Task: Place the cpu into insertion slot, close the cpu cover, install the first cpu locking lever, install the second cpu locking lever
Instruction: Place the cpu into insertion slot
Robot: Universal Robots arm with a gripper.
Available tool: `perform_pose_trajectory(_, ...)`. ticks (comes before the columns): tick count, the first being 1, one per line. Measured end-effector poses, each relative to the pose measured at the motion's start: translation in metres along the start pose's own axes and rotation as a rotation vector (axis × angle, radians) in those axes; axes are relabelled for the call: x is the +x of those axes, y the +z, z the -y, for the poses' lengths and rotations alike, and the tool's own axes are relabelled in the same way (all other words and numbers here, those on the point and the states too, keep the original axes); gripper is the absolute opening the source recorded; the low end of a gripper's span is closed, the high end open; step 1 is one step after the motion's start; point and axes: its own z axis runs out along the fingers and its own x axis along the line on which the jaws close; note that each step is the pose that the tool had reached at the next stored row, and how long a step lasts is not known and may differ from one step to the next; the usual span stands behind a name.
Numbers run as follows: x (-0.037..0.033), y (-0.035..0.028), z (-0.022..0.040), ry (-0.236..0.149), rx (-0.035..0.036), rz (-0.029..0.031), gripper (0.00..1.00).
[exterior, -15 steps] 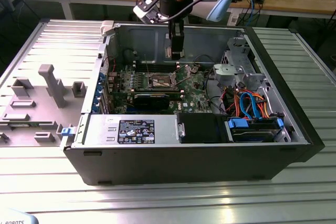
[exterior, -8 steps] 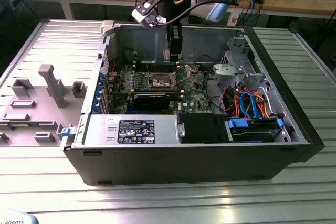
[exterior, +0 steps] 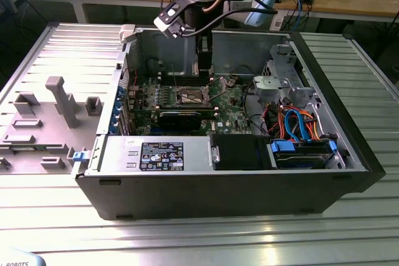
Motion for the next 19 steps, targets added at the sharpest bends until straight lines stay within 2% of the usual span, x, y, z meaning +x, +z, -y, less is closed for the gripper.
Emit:
perform_pose_trajectory(8, 0.0001, 0.0008, 0.0001, 0.001, -0.0002, -0.0003, 0.54)
perform_pose_trajectory(19, 0.0001, 0.0075, 0.0006, 0.001, -0.0001, -0.0001, 0.54)
